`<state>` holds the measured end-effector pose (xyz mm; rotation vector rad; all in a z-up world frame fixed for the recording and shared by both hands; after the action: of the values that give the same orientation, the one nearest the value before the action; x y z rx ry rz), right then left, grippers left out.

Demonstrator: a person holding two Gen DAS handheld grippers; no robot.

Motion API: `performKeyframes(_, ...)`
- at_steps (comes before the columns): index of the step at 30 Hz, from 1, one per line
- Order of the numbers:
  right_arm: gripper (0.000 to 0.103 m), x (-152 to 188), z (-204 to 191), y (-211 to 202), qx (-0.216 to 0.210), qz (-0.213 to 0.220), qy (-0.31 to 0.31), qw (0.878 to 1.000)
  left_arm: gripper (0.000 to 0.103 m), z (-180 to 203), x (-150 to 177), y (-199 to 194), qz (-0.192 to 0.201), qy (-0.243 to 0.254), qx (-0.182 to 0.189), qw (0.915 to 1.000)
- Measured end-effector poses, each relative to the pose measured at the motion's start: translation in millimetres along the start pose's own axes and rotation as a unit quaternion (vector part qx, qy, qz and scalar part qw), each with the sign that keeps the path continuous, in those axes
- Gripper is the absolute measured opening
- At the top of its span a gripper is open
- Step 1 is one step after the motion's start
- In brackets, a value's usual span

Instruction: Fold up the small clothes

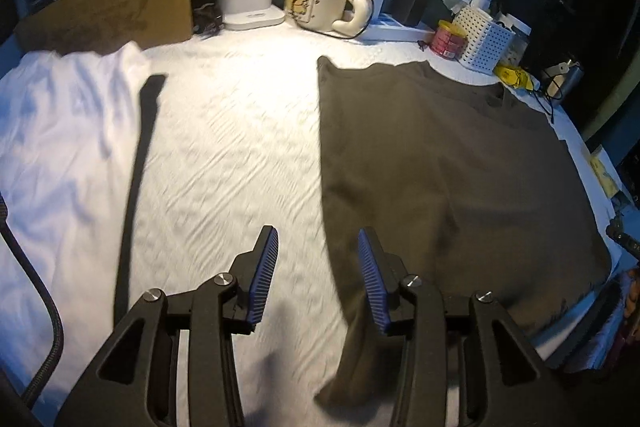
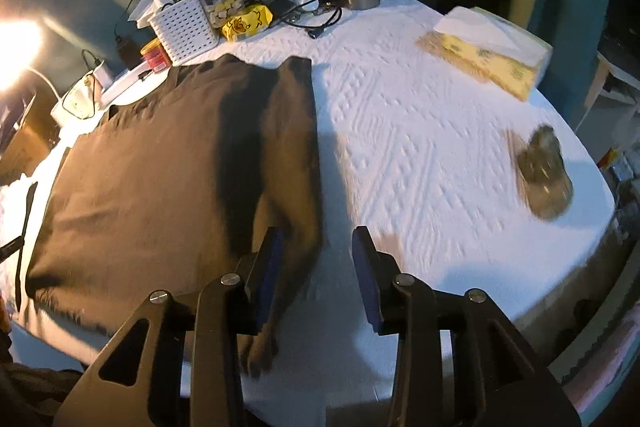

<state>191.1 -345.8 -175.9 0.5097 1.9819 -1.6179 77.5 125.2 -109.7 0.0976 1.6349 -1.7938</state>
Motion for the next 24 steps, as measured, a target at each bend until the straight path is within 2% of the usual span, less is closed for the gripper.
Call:
performKeyframes(6,0.039,-32,-11,32,0.001,-0.01,-0.016,1.0,0.042,16,-33,33,-0.018,0.017,0.005,0.9997)
performKeyframes(8,0.039,-45,-12,43,0.001,-0.013,-0.021,1.0,0.049,19,-40,44,-0.027,0.022,-0.002,0.9994)
performKeyframes(11,0.04,-62,-11,57,0.007,-0.017,-0.026,0.999,0.049,22,-50,55,-0.032,0.027,-0.003,0.9991)
performKeyframes(14,0.05,-78,-13,71,0.012,-0.02,-0.037,0.999,0.05,17,-67,68,-0.032,0.017,-0.006,0.9993)
performKeyframes(19,0.05,-105,-14,97,0.013,-0.024,-0.052,0.998,0.059,15,-95,89,-0.026,0.021,-0.004,0.9994)
performKeyframes(24,0.05,-127,-19,124,0.004,-0.027,-0.059,0.998,0.059,21,-115,113,-0.03,0.047,0.002,0.9985)
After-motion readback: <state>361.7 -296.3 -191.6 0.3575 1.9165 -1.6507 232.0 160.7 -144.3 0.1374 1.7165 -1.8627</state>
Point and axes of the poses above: each gripper's, at about its wrist camera, not at the fingertips, and y roughly the way its jaws point, z to its right, x to its underside, the point moved 3 cm from there along y, roughly the way its jaws point, and after that the axes turned 3 degrees about -y, right-handed, at the moved point
